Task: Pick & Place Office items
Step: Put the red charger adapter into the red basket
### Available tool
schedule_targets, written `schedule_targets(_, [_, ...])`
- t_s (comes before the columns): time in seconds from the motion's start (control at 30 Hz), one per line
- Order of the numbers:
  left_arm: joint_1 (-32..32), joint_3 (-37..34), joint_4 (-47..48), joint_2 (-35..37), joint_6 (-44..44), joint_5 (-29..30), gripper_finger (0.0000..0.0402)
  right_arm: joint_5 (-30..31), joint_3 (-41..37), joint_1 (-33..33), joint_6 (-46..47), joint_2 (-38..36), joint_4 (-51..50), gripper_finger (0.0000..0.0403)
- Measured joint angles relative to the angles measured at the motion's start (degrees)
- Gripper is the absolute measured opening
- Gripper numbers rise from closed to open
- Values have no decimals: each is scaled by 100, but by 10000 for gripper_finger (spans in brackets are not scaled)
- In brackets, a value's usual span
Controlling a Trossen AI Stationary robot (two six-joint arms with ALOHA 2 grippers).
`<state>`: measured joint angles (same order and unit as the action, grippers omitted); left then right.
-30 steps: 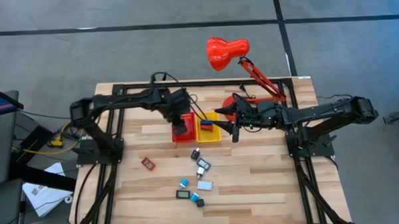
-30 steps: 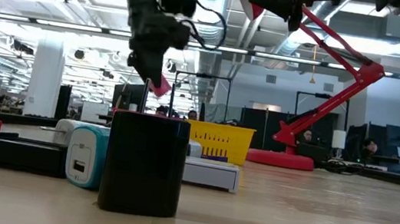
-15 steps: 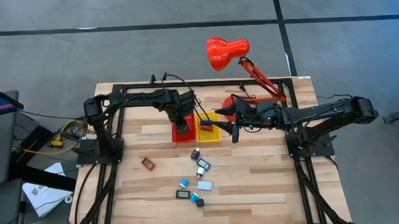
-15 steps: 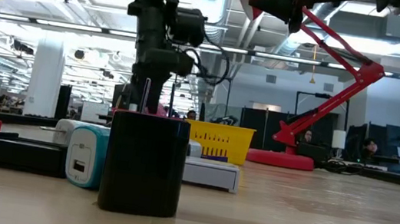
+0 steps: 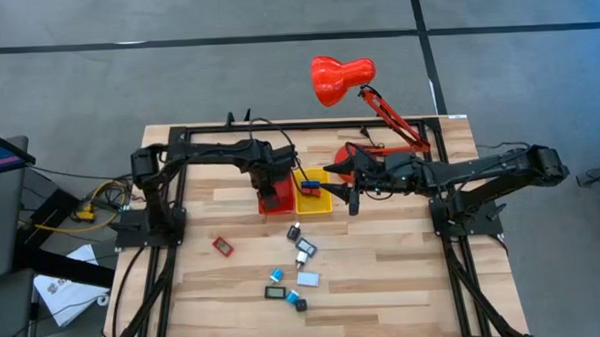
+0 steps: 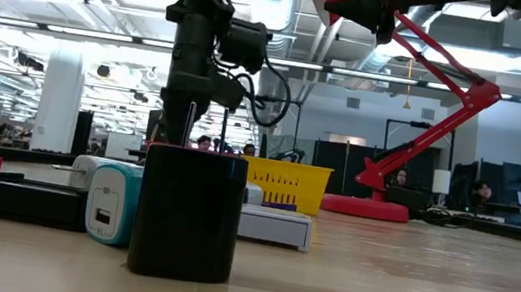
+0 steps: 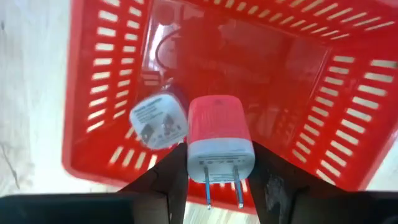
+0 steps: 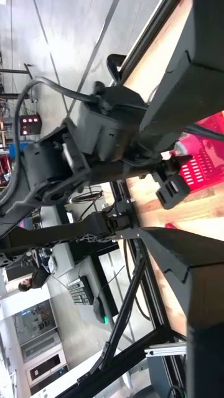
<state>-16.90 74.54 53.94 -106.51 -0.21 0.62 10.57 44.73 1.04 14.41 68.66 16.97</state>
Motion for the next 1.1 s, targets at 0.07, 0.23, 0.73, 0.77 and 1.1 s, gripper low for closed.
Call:
schedule_targets(0.07, [73,-4,-13,-46,2,-3,130,0,0,0,-2,0,-4,249])
schedule_targets(0.23, [237,-4,-64,-99,2,0,130,0,0,0,3,0,-58,249])
schedule_targets(0.73, [273,-2,-74,-266,0,188,130,0,1,0,15,0,-116,249])
schedule_targets(0.77, [273,-2,-82,-306,0,188,130,0,0,0,15,0,-118,249])
schedule_targets(1.1, [264,-7,-80,-354,-107,179,163,0,0,3,14,0,-166,249])
